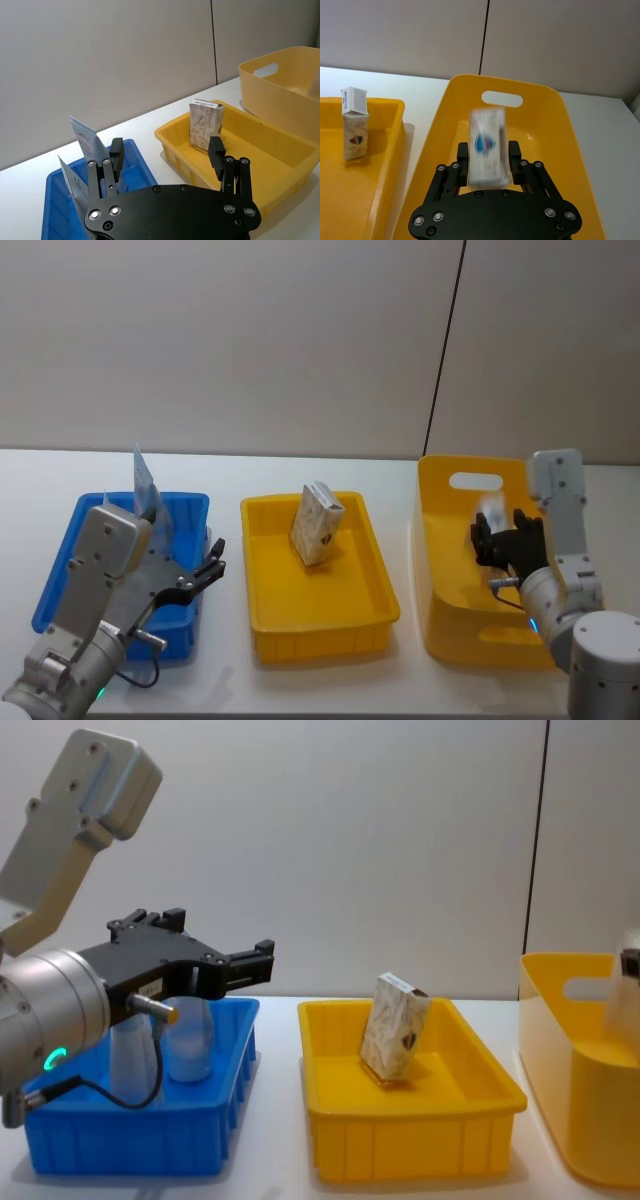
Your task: Bimanual collaborative sorting of washing and personal care products
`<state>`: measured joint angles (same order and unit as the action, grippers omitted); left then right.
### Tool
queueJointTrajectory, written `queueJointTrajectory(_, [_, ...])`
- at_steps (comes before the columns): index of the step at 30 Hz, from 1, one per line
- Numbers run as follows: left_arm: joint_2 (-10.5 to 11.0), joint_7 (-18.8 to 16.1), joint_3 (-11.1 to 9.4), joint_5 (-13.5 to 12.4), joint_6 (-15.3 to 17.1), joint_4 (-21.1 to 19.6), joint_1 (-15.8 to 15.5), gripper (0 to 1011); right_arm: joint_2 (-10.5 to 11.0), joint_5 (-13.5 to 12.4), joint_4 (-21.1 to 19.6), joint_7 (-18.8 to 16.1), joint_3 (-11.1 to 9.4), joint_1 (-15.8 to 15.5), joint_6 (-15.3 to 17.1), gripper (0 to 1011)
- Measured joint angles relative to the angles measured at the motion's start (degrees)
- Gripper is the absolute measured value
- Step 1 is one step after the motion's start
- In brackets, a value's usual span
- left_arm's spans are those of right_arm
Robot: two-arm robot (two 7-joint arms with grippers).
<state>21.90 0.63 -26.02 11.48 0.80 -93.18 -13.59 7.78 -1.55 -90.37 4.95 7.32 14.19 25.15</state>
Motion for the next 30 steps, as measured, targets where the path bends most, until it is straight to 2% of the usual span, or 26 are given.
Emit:
queueJointTrajectory(2, [0.0, 0.0, 0.0, 0.0, 0.0, 0.0, 0.0, 1001, 0.0, 0.0, 0.0, -0.1, -0.1, 0.0, 0.1, 518])
queueJointTrajectory(4, [0.0, 0.0, 0.0, 0.0, 0.0, 0.0, 0.0, 1001, 0.0, 0.0, 0.1, -0.3, -0.2, -0.1, 0.2, 558])
queueJointTrajectory(5, [0.0, 0.0, 0.0, 0.0, 0.0, 0.0, 0.0, 1001, 0.1, 0.0, 0.1, -0.4, -0.2, -0.1, 0.2, 621])
queueJointTrajectory(13, [0.0, 0.0, 0.0, 0.0, 0.0, 0.0, 0.0, 1001, 0.1, 0.4, 0.0, -0.9, -0.3, -0.1, 0.3, 862])
queueJointTrajectory(17, [0.0, 0.0, 0.0, 0.0, 0.0, 0.0, 0.0, 1001, 0.1, 0.5, -0.3, -1.4, -0.3, -0.3, -0.7, 972])
queueJointTrajectory(20, [0.0, 0.0, 0.0, 0.0, 0.0, 0.0, 0.0, 1001, 0.2, 0.6, -0.5, -1.7, -0.3, -0.4, -1.4, 1004])
queueJointTrajectory(30, [0.0, -0.6, 0.2, -0.7, 0.3, -0.2, 0.2, 1001, 0.1, 0.7, -1.2, -2.7, -0.3, -0.8, -3.4, 1004])
